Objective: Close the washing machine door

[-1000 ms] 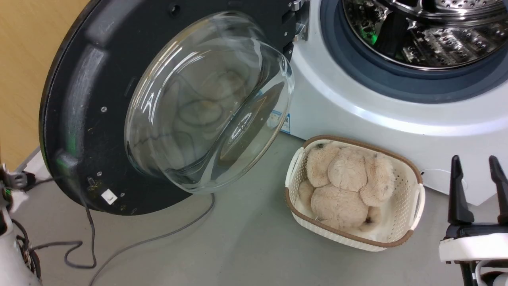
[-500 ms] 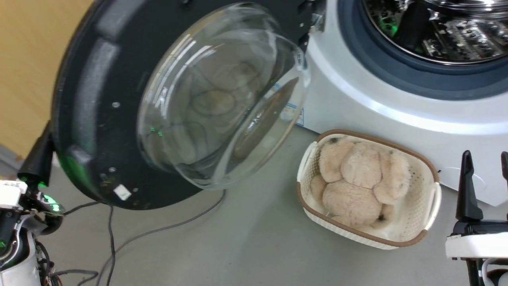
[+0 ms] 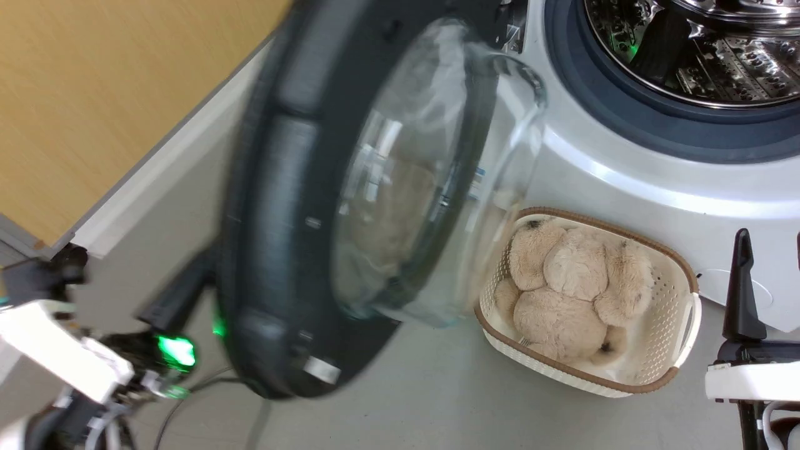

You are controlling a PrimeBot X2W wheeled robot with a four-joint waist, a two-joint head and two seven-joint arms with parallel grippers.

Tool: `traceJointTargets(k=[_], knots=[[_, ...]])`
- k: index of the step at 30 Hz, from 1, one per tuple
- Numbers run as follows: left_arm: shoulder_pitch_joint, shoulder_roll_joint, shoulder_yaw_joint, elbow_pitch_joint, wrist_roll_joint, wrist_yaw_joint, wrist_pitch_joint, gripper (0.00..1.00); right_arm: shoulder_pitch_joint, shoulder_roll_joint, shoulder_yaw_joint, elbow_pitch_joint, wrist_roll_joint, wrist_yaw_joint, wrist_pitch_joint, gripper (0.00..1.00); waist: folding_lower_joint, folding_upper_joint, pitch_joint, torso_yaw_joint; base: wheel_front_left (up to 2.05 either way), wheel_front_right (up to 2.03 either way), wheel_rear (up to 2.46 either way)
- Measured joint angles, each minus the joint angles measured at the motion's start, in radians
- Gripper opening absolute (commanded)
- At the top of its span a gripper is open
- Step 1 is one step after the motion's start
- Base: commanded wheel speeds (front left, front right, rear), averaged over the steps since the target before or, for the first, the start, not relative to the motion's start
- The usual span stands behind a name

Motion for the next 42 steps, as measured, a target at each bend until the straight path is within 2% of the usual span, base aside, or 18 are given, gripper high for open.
traceJointTargets(k=[8,14,27,36,37,42], knots=[[0.076,-0.019,-0.168,-0.145,0.009,0.000,0.024,0.00,-0.007,0.000,0.018,0.000,0.001,0.000,0.000,1.00,0.0000,0.0000,-0.005,-0.036,0.00,0.00,0.00],[0.102,-0.022,-0.306,-0.172,0.062,0.000,-0.029,0.00,-0.020,0.001,0.017,0.001,0.004,0.000,0.000,1.00,0.0000,0.0000,-0.002,-0.104,0.00,0.00,0.00],[0.015,-0.026,-0.586,-0.037,0.072,0.000,-0.206,0.00,-0.043,0.001,0.016,0.008,0.024,0.000,0.000,1.00,0.0000,0.0000,0.021,-0.310,0.00,0.00,0.00],[-0.101,-0.026,-0.696,0.070,0.079,0.000,-0.345,0.00,-0.064,0.001,0.019,0.012,0.047,0.000,0.000,1.00,0.0000,0.0001,0.049,-0.444,0.00,0.00,0.00],[-0.126,-0.026,-0.717,0.099,0.077,0.000,-0.385,0.00,-0.064,0.001,0.019,0.012,0.048,0.000,0.000,1.00,0.0000,0.0000,0.057,-0.468,0.00,0.00,0.00],[-0.176,-0.027,-0.765,0.177,0.076,0.000,-0.472,0.00,-0.067,0.001,0.024,0.013,0.057,0.000,0.000,1.00,-0.0001,0.0000,0.075,-0.510,0.00,0.00,0.00]])
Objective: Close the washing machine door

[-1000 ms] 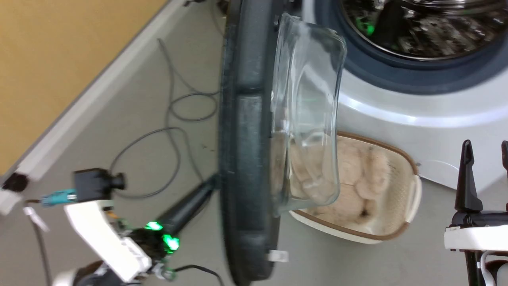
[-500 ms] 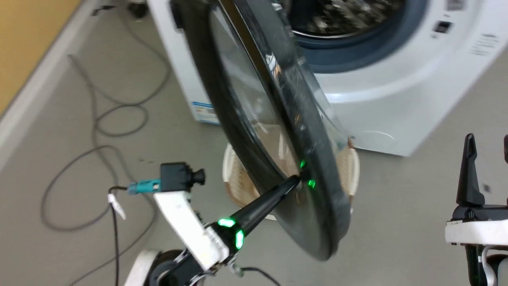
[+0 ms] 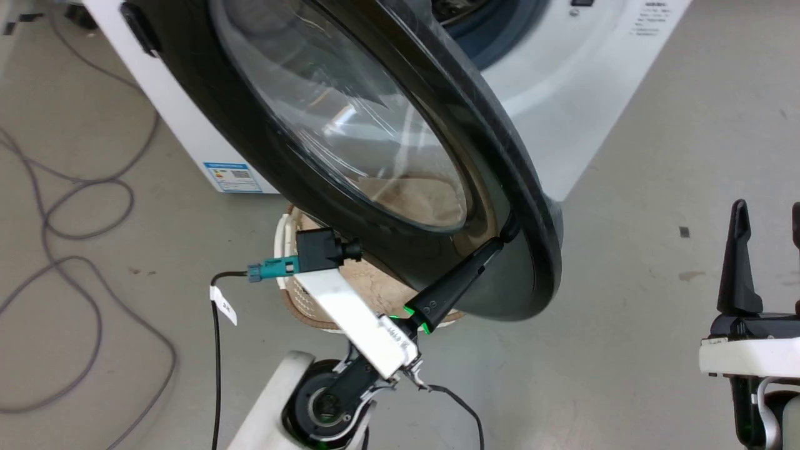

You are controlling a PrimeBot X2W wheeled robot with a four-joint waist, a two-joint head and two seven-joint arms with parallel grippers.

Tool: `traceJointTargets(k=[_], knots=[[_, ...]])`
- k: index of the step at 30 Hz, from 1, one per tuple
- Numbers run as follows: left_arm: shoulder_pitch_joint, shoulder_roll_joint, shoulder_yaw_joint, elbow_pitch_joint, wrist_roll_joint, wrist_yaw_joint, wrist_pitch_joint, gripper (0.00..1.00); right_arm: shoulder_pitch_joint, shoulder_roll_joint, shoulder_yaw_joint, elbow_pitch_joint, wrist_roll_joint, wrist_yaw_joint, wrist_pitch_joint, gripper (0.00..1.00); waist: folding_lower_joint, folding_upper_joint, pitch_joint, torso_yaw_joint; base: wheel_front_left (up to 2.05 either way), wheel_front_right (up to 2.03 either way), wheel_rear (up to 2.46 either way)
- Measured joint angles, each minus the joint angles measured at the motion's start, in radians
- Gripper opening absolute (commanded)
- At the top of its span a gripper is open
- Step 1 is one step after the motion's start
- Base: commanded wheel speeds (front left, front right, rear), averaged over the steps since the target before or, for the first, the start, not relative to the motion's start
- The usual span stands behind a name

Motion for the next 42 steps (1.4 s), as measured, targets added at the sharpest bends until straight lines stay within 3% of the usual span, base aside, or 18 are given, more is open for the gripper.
traceJointTargets(k=[6,11,17,22,26,30,33,35,36,42], knots=[[-0.019,0.000,-0.032,0.057,0.022,0.000,-0.095,0.00,0.000,0.000,0.006,0.004,0.006,0.000,0.000,1.00,0.0000,0.0000,-0.007,-0.010,0.00,0.00,0.00],[-0.022,0.018,-0.037,0.003,0.062,0.000,-0.204,0.00,0.000,0.000,-0.003,0.014,0.006,0.000,0.000,1.00,0.0001,0.0000,-0.029,0.001,0.00,0.00,0.00],[-0.044,0.132,-0.073,-0.021,0.218,0.000,-0.393,0.00,0.001,0.000,-0.018,0.019,0.006,0.000,0.000,1.00,0.0000,0.0000,-0.066,0.019,0.00,0.00,0.00],[-0.062,0.218,-0.076,0.126,0.450,0.002,-0.561,0.00,0.005,0.000,-0.032,0.016,0.006,0.000,0.000,1.00,0.0000,0.0000,-0.101,0.034,0.00,0.00,0.00],[-0.064,0.216,0.017,0.183,0.662,0.083,-0.580,0.00,0.006,0.000,-0.044,0.001,0.002,0.000,0.000,1.00,0.0000,0.0000,-0.124,0.049,0.00,0.00,0.00],[-0.054,0.199,0.156,0.123,0.932,0.186,-0.581,0.00,0.006,0.000,-0.058,-0.014,-0.003,0.000,0.000,1.00,0.0000,0.0000,-0.139,0.065,0.00,0.00,0.00],[-0.009,0.177,0.222,0.072,1.081,0.231,-0.581,0.00,0.004,0.000,-0.067,-0.031,0.001,0.000,0.000,1.00,0.0000,0.0000,-0.150,0.076,0.00,0.00,0.00],[0.027,0.172,0.254,0.050,1.169,0.261,-0.581,0.94,0.000,0.000,-0.062,-0.053,0.003,0.000,0.000,1.00,0.0000,0.0000,-0.154,0.083,0.00,0.00,0.00],[0.044,0.171,0.265,0.039,1.210,0.274,-0.581,1.00,-0.005,0.000,-0.057,-0.066,0.005,0.000,0.000,1.00,0.0000,0.0000,-0.156,0.087,0.00,0.00,0.00],[0.132,0.148,0.312,0.008,1.351,0.318,-0.581,1.00,-0.064,0.001,-0.004,-0.159,0.054,0.000,0.000,1.00,0.0000,0.0000,-0.166,0.111,0.00,0.00,0.00]])
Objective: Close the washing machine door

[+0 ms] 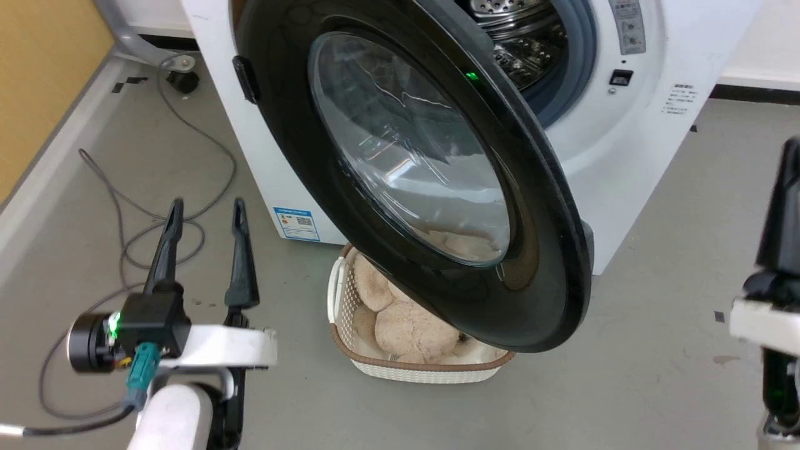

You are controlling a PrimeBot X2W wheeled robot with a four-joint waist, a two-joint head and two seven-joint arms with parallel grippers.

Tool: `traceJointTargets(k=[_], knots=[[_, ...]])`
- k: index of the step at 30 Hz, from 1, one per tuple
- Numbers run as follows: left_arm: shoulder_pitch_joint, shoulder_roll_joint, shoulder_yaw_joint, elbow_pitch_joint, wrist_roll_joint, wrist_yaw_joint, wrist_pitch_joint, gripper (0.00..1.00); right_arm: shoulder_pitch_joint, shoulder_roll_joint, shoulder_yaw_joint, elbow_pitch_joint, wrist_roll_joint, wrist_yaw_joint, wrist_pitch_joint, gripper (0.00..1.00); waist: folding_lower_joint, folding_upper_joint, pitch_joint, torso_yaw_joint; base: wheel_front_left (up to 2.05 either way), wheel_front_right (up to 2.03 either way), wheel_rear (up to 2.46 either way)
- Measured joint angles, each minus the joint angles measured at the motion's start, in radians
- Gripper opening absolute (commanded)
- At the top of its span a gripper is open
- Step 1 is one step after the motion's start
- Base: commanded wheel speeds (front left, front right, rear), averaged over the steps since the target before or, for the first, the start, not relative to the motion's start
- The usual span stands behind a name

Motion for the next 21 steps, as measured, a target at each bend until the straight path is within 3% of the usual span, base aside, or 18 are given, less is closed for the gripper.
traceJointTargets(k=[4,6,7,12,16,21], knots=[[0.053,-0.026,0.027,-0.005,0.025,0.005,0.000,1.00,-0.041,-0.001,0.019,-0.046,0.105,0.000,0.000,1.00,0.0000,0.0000,-0.005,0.014,0.00,0.00,0.00],[0.073,-0.032,0.039,-0.004,0.041,0.004,0.000,1.00,-0.059,-0.001,0.046,-0.071,0.151,0.000,-0.001,0.20,0.0000,0.0000,-0.007,0.021,0.00,0.00,0.00],[0.082,-0.034,0.043,0.000,0.049,0.003,0.000,1.00,-0.065,-0.001,0.071,-0.080,0.179,0.000,-0.001,0.00,0.0000,0.0000,-0.008,0.024,0.00,0.00,0.00],[0.118,-0.060,0.066,0.002,0.070,-0.003,0.000,1.00,-0.084,0.000,0.171,-0.150,0.196,0.000,-0.001,0.00,0.0000,0.0000,-0.014,0.038,0.00,0.00,0.00],[0.136,-0.077,0.084,0.003,0.069,-0.027,0.000,1.00,-0.089,-0.008,0.314,-0.193,0.221,0.000,-0.001,0.00,0.0000,0.0000,-0.022,0.045,0.00,0.00,0.00],[0.146,-0.089,0.102,0.003,0.079,-0.047,0.000,1.00,-0.090,-0.109,0.510,-0.216,0.269,0.000,-0.001,0.00,0.0000,0.0000,-0.029,0.044,0.00,0.00,0.00]])
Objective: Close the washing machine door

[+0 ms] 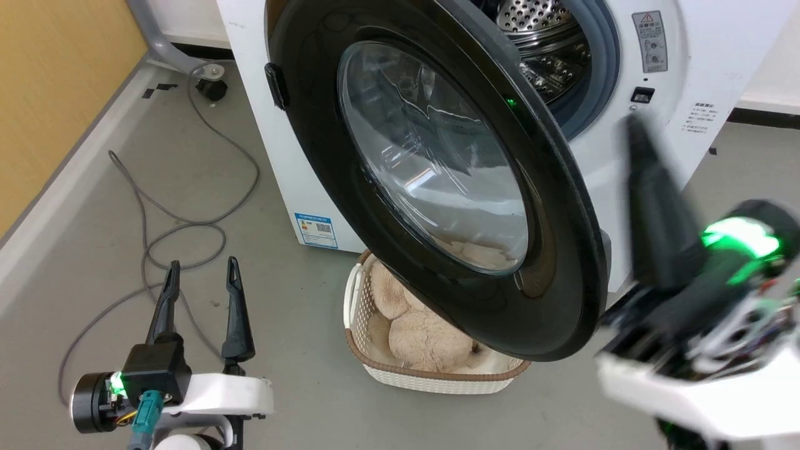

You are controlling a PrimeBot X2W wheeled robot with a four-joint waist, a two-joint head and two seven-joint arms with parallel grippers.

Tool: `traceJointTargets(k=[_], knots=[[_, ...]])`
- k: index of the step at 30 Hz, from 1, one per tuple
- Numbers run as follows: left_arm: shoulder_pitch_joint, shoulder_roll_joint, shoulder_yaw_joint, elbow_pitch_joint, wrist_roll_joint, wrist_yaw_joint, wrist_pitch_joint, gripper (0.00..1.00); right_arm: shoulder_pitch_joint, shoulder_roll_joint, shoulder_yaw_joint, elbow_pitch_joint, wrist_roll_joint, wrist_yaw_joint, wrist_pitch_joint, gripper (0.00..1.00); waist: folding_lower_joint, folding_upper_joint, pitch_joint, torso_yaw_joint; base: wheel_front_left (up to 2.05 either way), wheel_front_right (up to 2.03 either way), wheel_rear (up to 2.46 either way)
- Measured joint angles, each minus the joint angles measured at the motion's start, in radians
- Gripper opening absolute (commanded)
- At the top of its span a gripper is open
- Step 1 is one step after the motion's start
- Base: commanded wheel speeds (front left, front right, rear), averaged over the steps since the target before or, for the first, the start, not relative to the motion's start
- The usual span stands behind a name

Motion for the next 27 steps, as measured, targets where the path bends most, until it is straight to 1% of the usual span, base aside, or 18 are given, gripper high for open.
traceJointTargets(k=[4,7,11,13,15,19,24,27], knots=[[0.007,-0.008,0.011,-0.002,0.007,-0.011,0.000,1.00,-0.004,-0.113,0.142,0.022,-0.003,0.000,0.000,0.00,0.0000,0.0000,0.000,-0.005,0.00,0.00,0.00],[0.007,-0.017,0.015,-0.005,0.017,-0.018,0.000,1.00,-0.007,-0.180,0.235,0.061,-0.012,0.000,0.000,0.00,0.0000,0.0000,0.004,-0.010,0.00,0.00,0.00],[0.007,-0.023,0.014,-0.009,0.049,-0.025,0.000,1.00,-0.008,-0.242,0.320,0.130,-0.039,0.000,0.000,0.00,0.0000,0.0000,0.009,-0.015,0.00,0.00,0.00],[0.007,-0.025,0.014,-0.012,0.053,-0.025,0.000,1.00,-0.006,-0.264,0.342,0.175,-0.067,0.000,0.000,0.00,0.0000,0.0000,0.012,-0.018,0.00,0.00,0.00],[0.007,-0.027,0.017,-0.014,0.053,-0.025,0.000,1.00,-0.003,-0.280,0.348,0.227,-0.091,0.000,0.000,0.00,0.0000,0.0000,0.016,-0.020,0.00,0.00,0.00],[0.007,-0.030,0.023,-0.017,0.054,-0.025,0.000,1.00,0.017,-0.284,0.323,0.317,-0.109,0.000,0.000,0.00,0.0000,0.0000,0.026,-0.026,0.00,0.00,0.00],[0.007,-0.033,0.025,-0.018,0.068,-0.025,0.000,1.00,0.039,-0.292,0.266,0.419,-0.143,0.000,0.000,0.00,0.0000,0.0000,0.039,-0.030,0.00,0.00,0.00],[0.007,-0.034,0.026,-0.020,0.068,-0.024,0.000,1.00,0.045,-0.290,0.208,0.463,-0.163,0.000,0.000,0.00,0.0000,0.0000,0.049,-0.030,0.00,0.00,0.00]])
